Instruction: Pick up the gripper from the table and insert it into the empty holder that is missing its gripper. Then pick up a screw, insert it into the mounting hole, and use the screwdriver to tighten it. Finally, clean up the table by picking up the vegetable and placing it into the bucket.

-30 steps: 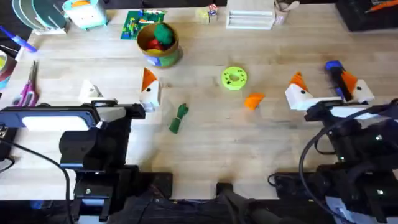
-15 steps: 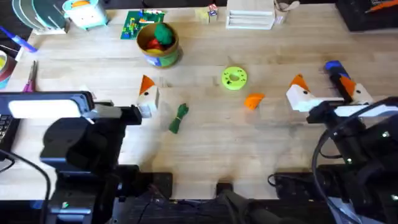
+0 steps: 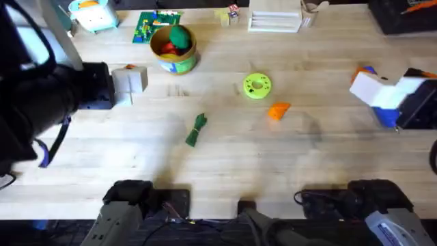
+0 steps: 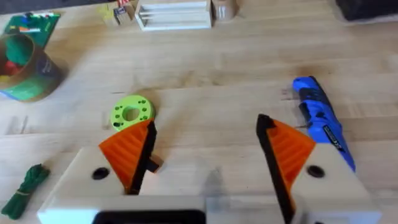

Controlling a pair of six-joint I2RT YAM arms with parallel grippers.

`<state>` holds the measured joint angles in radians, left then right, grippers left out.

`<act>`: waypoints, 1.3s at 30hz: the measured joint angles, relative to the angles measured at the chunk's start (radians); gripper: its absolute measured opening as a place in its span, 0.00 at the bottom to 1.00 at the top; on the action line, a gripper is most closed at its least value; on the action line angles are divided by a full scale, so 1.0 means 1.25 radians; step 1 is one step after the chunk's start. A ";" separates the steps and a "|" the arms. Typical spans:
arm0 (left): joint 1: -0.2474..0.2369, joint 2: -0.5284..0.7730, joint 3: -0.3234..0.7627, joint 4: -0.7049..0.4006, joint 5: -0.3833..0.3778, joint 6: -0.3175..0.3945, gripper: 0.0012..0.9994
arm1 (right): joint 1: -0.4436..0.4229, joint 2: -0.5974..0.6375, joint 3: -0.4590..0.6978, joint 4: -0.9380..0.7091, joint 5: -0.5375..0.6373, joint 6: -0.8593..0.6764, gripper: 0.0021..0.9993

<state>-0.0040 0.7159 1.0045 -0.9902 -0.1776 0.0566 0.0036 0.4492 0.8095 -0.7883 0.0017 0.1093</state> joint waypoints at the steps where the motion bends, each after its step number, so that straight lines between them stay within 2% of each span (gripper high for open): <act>1: 0.000 0.035 0.031 -0.021 0.000 0.003 1.00 | 0.000 0.028 0.034 -0.026 0.000 0.000 0.99; 6: -0.009 0.131 0.080 -0.048 0.015 0.010 1.00 | 0.000 0.100 0.104 -0.066 0.000 0.000 0.99; 11: -0.009 0.199 0.080 -0.123 0.084 0.012 1.00 | 0.000 0.106 0.104 -0.075 0.000 0.000 0.99; 14: -0.012 0.263 0.080 -0.129 0.140 0.009 0.92 | 0.000 0.107 0.104 -0.074 0.000 0.000 0.99; 16: -0.026 0.300 0.080 -0.130 0.177 0.009 0.95 | 0.000 0.107 0.104 -0.070 0.000 -0.001 0.99; 18: -0.056 0.329 0.080 -0.131 0.203 0.009 0.98 | 0.000 0.107 0.104 -0.068 0.001 -0.003 0.99; 19: -0.081 0.340 0.080 -0.133 0.210 0.009 0.96 | 0.000 0.106 0.104 -0.067 0.001 -0.005 0.99; 20: -0.105 0.346 0.080 -0.133 0.211 0.010 0.89 | 0.000 0.106 0.104 -0.067 0.001 -0.006 0.99; 23: -0.179 0.355 0.080 -0.133 0.211 0.012 0.43 | 0.000 0.106 0.104 -0.067 0.001 -0.008 0.99; 25: -0.212 0.355 0.080 -0.133 0.211 0.011 0.13 | 0.000 0.106 0.104 -0.067 0.001 -0.010 0.99; 26: -0.223 0.355 0.080 -0.133 0.211 0.012 0.03 | 0.000 0.107 0.104 -0.067 0.001 -0.010 0.99; 27: -0.230 0.355 0.080 -0.133 0.211 0.011 0.02 | 0.000 0.106 0.104 -0.067 0.001 -0.010 0.99; 28: -0.235 0.355 0.080 -0.134 0.211 0.011 0.04 | 0.000 0.107 0.104 -0.067 0.001 -0.010 0.99; 31: -0.240 0.354 0.080 -0.131 0.211 -0.004 0.48 | 0.000 0.106 0.104 -0.069 0.001 -0.010 0.99; 34: -0.240 0.354 0.080 -0.102 0.213 -0.047 0.93 | 0.000 0.107 0.104 -0.072 0.001 -0.010 0.99; 36: -0.240 0.354 0.080 -0.060 0.227 -0.081 0.99 | 0.000 0.107 0.104 -0.072 0.001 -0.010 0.99; 39: -0.240 0.354 0.080 0.022 0.276 -0.112 0.99 | 0.000 0.106 0.104 -0.072 0.001 -0.010 0.99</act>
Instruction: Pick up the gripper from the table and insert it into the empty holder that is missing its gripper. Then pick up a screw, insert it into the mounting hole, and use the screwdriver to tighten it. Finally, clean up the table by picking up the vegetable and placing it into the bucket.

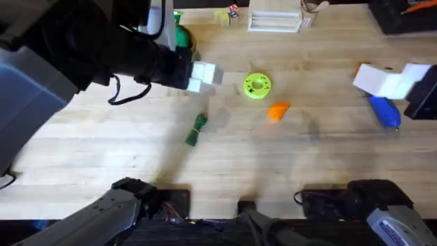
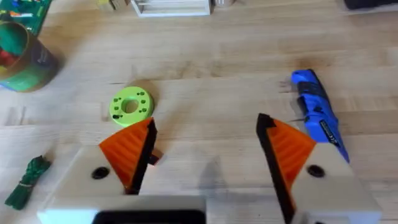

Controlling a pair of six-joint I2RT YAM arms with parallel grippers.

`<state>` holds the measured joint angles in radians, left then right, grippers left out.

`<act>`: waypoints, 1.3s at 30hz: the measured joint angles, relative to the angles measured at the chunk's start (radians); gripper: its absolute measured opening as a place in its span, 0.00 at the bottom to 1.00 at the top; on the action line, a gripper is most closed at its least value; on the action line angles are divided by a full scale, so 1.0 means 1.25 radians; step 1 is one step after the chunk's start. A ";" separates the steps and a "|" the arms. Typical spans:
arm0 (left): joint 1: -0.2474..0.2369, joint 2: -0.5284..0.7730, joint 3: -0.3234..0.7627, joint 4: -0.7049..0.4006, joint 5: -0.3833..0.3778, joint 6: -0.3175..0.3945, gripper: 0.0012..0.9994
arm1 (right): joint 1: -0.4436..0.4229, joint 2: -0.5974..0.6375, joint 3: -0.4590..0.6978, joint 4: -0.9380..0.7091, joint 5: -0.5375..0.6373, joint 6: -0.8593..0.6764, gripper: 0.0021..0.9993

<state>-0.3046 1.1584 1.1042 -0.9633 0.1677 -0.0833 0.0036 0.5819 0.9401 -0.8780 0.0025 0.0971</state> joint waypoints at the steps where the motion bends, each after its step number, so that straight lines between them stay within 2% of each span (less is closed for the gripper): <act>1: -0.001 0.000 0.000 0.034 0.026 -0.007 0.99 | 0.000 0.000 0.000 0.000 0.000 0.000 0.99; 4: -0.001 0.000 0.000 0.124 0.091 -0.034 0.99 | 0.000 0.000 0.000 0.000 0.000 0.000 0.99; 5: -0.001 0.000 0.000 0.152 0.109 -0.054 0.92 | 0.000 0.000 0.000 0.000 0.000 0.000 0.99; 7: -0.001 0.000 0.000 0.199 0.133 -0.087 0.60 | 0.000 0.000 0.000 0.000 0.000 0.000 0.99; 10: -0.001 0.000 0.000 0.212 0.153 -0.140 0.15 | 0.000 0.000 0.000 0.000 0.000 0.000 0.99; 11: 0.000 0.000 0.000 0.213 0.157 -0.151 0.03 | 0.000 0.000 0.000 0.000 0.000 0.000 0.99; 13: 0.001 0.000 0.000 0.215 0.164 -0.170 0.02 | 0.000 0.000 0.000 0.000 0.000 0.000 0.99; 17: 0.002 0.000 0.000 0.213 0.169 -0.189 0.04 | 0.000 0.000 0.000 0.000 0.000 0.000 0.99; 19: 0.003 0.000 0.000 0.210 0.169 -0.196 0.21 | 0.000 0.000 0.000 0.000 0.000 0.000 0.99; 24: 0.005 0.000 0.000 0.210 0.162 -0.204 0.94 | 0.000 0.000 0.000 0.000 0.000 0.000 0.99; 26: 0.005 0.000 0.000 0.213 0.158 -0.206 0.99 | 0.000 0.000 0.000 0.000 0.000 0.000 0.99; 30: 0.003 -0.001 -0.001 0.265 0.122 -0.199 0.99 | 0.000 0.000 0.000 0.000 0.000 0.000 0.99; 34: -0.009 -0.034 -0.049 0.402 0.099 -0.143 0.99 | 0.000 0.000 0.000 0.000 0.000 0.000 0.99; 39: -0.023 -0.165 -0.233 0.654 0.095 -0.092 0.99 | 0.000 0.000 0.000 0.000 0.000 0.000 0.99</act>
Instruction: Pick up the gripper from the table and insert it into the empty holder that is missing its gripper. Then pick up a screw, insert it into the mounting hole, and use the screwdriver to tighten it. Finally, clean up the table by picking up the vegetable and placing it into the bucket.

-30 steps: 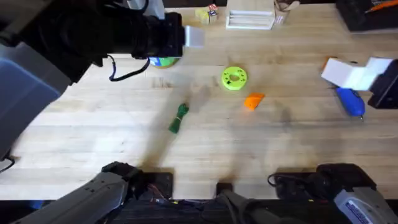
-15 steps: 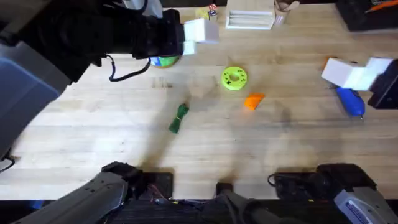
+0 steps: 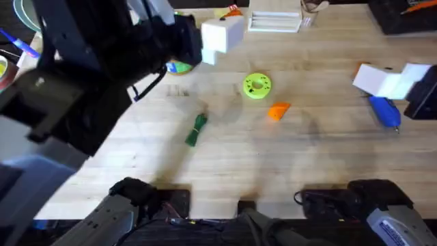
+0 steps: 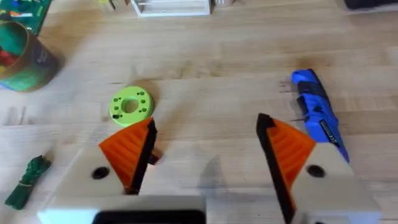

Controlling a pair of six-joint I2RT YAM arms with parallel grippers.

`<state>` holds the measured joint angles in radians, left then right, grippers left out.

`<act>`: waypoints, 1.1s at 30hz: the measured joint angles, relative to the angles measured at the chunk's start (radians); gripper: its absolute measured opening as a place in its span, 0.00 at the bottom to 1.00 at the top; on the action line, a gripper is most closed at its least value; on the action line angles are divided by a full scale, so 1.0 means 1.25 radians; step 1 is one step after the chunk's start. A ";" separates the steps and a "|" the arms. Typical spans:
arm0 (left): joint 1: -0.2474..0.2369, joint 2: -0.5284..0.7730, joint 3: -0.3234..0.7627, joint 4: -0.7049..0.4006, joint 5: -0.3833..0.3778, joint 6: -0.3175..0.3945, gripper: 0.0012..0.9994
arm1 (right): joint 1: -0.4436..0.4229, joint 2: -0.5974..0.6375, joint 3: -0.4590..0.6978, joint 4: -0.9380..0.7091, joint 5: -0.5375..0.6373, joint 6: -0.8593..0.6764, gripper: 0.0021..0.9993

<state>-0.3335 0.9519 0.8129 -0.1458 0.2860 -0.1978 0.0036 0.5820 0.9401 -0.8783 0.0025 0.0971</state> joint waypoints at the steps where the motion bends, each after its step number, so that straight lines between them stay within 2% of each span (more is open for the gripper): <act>1: 0.000 -0.028 -0.040 0.039 0.000 0.004 0.99 | 0.000 0.000 0.000 0.000 0.000 0.000 0.99; 3: -0.003 -0.096 -0.135 0.125 -0.002 0.010 0.99 | 0.000 0.000 0.000 0.000 0.000 0.000 0.99; 6: -0.008 -0.205 -0.266 0.198 -0.002 0.016 0.99 | 0.000 0.000 0.000 0.000 0.000 0.000 0.99; 9: -0.010 -0.320 -0.375 0.219 -0.002 0.024 0.99 | 0.000 0.000 0.000 0.000 0.000 0.000 0.99; 15: -0.010 -0.547 -0.518 0.220 -0.002 0.070 0.99 | 0.000 0.000 0.000 0.000 0.000 0.000 0.99; 22: -0.010 -0.751 -0.628 0.200 0.002 0.132 0.99 | 0.000 0.000 0.000 0.000 0.000 0.000 0.99; 27: -0.010 -0.760 -0.646 0.172 0.014 0.149 0.99 | 0.000 0.000 0.000 0.000 0.000 0.000 0.99; 31: -0.010 -0.760 -0.646 0.072 0.022 0.153 0.99 | 0.000 0.000 0.000 0.000 0.000 0.000 0.99; 33: -0.010 -0.756 -0.645 0.071 0.025 0.152 0.99 | 0.000 0.000 0.000 0.000 0.000 0.000 0.99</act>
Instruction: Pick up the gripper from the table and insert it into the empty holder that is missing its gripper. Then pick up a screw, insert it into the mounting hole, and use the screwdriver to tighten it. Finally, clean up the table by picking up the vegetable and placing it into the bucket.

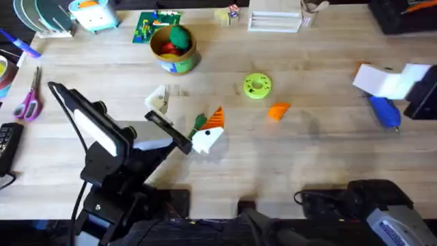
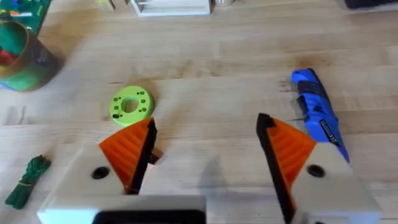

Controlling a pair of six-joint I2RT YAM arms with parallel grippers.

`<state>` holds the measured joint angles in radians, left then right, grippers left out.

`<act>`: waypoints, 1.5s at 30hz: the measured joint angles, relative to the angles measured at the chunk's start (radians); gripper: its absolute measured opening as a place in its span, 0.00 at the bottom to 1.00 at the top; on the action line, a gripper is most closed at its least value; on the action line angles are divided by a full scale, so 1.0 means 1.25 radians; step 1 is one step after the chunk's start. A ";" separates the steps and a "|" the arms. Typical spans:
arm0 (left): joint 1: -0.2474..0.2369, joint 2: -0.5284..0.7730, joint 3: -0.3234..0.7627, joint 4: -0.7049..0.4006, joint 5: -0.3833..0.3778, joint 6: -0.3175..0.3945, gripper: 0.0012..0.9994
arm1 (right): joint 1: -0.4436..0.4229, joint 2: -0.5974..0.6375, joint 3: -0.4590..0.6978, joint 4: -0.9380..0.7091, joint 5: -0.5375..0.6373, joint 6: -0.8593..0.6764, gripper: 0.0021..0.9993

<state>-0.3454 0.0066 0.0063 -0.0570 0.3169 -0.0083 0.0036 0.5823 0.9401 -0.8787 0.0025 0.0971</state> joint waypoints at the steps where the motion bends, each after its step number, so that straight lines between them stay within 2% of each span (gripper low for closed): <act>1: 0.000 0.000 0.000 0.000 0.001 -0.001 0.99 | 0.000 0.000 0.000 0.000 0.000 0.000 0.99; 34: 0.000 0.000 0.000 0.000 0.001 -0.005 0.99 | 0.000 0.000 0.000 0.001 0.000 0.000 0.99; 39: 0.000 0.000 0.000 0.000 0.001 -0.005 0.99 | 0.000 0.000 0.000 0.010 -0.022 0.006 0.99; 42: 0.000 0.000 0.000 0.000 0.001 -0.005 0.99 | 0.002 0.017 0.006 -0.011 -0.058 -0.040 0.99; 45: 0.000 0.000 0.000 0.000 0.001 -0.005 0.99 | 0.024 0.082 0.008 -0.048 -0.088 -0.099 0.99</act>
<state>-0.3454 0.0063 0.0063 -0.0566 0.3183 -0.0151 0.0333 0.6846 0.9497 -0.9393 -0.1077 -0.0271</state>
